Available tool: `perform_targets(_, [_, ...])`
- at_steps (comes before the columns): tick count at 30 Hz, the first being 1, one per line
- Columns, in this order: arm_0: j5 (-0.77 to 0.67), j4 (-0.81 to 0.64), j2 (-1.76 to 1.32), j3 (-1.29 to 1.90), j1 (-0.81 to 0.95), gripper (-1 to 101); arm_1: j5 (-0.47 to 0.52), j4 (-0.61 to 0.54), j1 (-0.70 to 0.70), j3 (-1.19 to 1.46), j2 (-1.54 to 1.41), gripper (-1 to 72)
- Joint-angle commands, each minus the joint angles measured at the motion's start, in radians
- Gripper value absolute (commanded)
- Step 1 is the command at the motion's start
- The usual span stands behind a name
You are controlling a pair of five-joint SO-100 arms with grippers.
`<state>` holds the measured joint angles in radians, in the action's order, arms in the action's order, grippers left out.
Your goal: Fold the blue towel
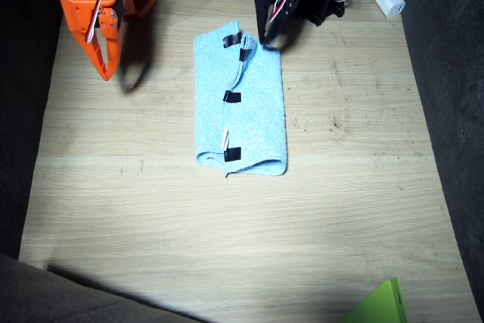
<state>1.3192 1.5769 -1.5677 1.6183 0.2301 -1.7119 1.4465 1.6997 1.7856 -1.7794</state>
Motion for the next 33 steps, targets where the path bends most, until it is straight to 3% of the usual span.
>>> perform_targets(1, [0.032, 0.055, -0.015, -0.066, -0.057, 0, -0.02, -0.023, 0.026, 0.009, 0.009, 0.0])
perform_targets(15, [0.043, 0.242, 0.388, -0.592, -0.23, -1, -0.012, -0.018, -0.008, 0.011, 0.011, 0.0])
perform_targets(20, [0.083, 0.273, 0.434, -0.821, -0.17, -1, -0.017, -0.023, 0.003, 0.018, 0.026, 0.0])
perform_targets(25, [0.123, 0.479, 0.634, -1.341, -0.075, -1, -0.018, -0.023, 0.017, 0.044, 0.025, 0.0])
perform_targets(28, [0.135, 0.482, 0.632, -1.368, 0.011, -1, -0.008, -0.009, 0.002, 0.054, 0.002, 0.0])
perform_targets(33, [0.075, 0.465, 0.566, -1.158, 0.124, -1, 0.023, -0.005, -0.031, 0.069, -0.038, 0.0])
